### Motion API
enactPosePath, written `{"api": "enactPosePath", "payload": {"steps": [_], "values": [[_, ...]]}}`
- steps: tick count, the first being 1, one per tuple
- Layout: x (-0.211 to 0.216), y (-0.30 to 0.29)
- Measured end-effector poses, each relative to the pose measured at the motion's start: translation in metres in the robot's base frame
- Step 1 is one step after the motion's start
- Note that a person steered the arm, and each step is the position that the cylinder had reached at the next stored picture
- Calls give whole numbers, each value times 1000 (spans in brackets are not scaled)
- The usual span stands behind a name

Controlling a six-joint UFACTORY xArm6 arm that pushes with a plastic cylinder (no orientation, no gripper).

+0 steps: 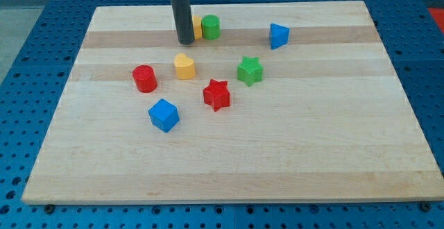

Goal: Move the green circle to the top center of the board

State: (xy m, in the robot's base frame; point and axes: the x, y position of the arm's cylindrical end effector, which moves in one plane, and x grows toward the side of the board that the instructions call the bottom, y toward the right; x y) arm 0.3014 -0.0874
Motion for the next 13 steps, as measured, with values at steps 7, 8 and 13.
{"api": "enactPosePath", "payload": {"steps": [7, 8, 13], "values": [[55, 136], [55, 137], [43, 32]]}}
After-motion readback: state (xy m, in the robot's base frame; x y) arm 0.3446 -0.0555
